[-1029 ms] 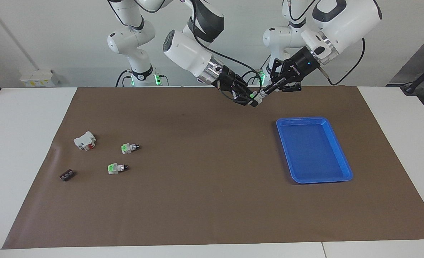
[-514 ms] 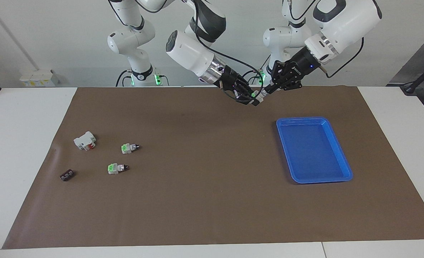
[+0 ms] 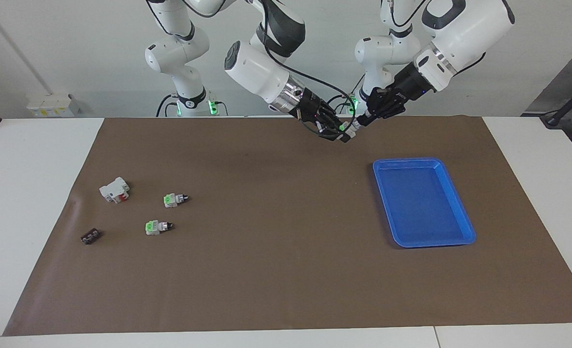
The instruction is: Turn and place switch with both arms
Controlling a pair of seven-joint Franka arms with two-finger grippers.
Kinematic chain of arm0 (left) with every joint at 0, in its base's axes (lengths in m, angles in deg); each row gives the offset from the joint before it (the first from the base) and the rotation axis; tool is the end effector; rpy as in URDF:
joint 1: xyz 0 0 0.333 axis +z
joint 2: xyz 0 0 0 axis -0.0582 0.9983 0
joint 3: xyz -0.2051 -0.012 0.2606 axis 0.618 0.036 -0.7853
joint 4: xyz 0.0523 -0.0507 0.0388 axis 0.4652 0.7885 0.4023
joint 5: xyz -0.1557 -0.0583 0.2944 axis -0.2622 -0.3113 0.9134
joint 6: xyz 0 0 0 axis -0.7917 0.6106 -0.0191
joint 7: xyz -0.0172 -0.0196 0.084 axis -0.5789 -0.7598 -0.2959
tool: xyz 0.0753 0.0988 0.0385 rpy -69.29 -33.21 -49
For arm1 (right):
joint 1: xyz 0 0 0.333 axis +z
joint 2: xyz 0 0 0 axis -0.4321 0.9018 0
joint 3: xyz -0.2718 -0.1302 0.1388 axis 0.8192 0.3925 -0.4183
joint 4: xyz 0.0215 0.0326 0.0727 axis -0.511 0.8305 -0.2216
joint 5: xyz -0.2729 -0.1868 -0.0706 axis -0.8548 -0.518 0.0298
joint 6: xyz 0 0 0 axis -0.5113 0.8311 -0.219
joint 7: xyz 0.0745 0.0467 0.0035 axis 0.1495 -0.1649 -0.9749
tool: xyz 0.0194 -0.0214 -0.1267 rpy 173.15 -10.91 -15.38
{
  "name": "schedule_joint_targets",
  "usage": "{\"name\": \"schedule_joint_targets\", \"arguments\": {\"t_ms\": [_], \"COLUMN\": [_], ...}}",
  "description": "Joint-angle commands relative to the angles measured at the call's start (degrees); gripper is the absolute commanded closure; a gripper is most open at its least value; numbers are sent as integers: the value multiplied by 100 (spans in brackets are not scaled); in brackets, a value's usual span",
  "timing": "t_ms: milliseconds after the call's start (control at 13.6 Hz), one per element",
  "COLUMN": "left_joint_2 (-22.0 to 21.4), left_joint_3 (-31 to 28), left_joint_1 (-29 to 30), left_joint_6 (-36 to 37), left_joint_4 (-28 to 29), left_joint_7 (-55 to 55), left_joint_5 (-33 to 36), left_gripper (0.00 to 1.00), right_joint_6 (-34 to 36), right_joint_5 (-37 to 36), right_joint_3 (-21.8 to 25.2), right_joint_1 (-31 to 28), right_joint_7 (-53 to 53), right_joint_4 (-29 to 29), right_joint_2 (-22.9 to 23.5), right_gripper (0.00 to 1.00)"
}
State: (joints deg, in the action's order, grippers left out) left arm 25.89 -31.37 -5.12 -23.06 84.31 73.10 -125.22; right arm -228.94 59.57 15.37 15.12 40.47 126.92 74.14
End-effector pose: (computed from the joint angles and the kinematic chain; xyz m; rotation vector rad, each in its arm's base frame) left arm 0.4327 -0.1589 0.6080 2.4404 0.3326 -0.0540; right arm 0.4671 0.3944 0.5381 -1.6286 1.5868 0.6370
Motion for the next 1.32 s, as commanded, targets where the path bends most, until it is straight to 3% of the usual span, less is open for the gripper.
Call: {"name": "schedule_joint_targets", "arguments": {"t_ms": [0, 1249], "left_joint_2": [-241, -232], "left_joint_3": [-19, 244], "left_joint_1": [-15, -86], "left_joint_6": [283, 195], "left_joint_4": [272, 237], "left_joint_7": [851, 7444], "left_joint_5": [172, 515], "left_gripper": [100, 100], "right_joint_6": [-110, -75], "right_joint_5": [62, 70], "right_joint_3": [33, 33], "right_joint_1": [-82, -82], "right_joint_7": [32, 41], "right_joint_4": [-35, -35], "right_joint_2": [-60, -77], "right_gripper": [100, 100]}}
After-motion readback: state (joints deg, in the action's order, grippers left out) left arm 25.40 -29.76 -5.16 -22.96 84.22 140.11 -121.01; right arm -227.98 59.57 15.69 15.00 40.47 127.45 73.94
